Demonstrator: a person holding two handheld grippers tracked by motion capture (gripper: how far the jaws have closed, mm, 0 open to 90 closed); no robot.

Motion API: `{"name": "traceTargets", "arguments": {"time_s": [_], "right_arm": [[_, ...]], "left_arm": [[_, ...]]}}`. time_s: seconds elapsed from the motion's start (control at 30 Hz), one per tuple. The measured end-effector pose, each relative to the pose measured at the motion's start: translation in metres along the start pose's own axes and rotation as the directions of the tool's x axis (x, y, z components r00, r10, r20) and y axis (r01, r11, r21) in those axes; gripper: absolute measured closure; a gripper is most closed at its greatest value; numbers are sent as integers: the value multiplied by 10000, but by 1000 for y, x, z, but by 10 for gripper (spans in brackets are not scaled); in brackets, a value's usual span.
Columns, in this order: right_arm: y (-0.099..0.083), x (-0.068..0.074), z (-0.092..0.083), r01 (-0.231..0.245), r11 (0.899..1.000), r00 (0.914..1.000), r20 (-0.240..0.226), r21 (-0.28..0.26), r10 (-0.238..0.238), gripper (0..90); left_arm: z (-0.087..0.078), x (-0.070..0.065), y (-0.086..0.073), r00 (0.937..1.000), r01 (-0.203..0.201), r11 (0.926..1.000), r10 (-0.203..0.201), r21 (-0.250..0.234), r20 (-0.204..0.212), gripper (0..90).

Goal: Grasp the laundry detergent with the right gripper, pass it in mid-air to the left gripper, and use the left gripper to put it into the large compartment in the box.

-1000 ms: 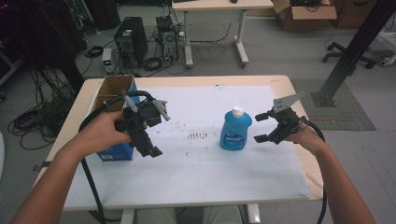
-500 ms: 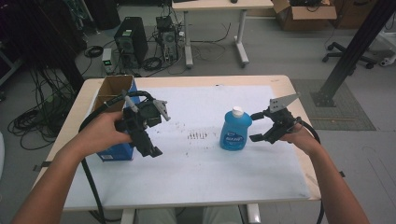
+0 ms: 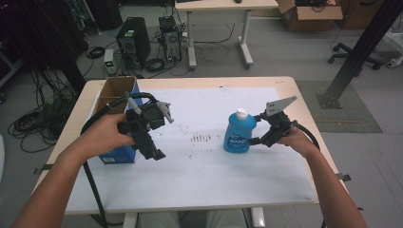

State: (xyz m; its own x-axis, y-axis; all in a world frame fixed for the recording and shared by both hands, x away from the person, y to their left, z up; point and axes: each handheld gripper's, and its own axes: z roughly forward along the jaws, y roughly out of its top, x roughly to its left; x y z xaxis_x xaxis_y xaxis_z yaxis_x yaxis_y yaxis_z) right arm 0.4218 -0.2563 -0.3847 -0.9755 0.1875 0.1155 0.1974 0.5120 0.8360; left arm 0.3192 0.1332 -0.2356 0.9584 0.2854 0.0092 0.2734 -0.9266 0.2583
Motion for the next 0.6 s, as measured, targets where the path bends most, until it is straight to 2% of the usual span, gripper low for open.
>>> {"name": "traceTargets", "arguments": {"time_s": [0.43, 0.6], "right_arm": [[1, 1, 14, 95, 9995, 9999, -135, -304, -99, 47], [1, 2, 22, 148, 9995, 9996, -240, -265, -154, 48]], "left_arm": [[1, -1, 0, 10000, 21, 10000, -21, 12, -1, 46], [1, 0, -1, 10000, 43, 10000, -43, -34, -6, 46]]}}
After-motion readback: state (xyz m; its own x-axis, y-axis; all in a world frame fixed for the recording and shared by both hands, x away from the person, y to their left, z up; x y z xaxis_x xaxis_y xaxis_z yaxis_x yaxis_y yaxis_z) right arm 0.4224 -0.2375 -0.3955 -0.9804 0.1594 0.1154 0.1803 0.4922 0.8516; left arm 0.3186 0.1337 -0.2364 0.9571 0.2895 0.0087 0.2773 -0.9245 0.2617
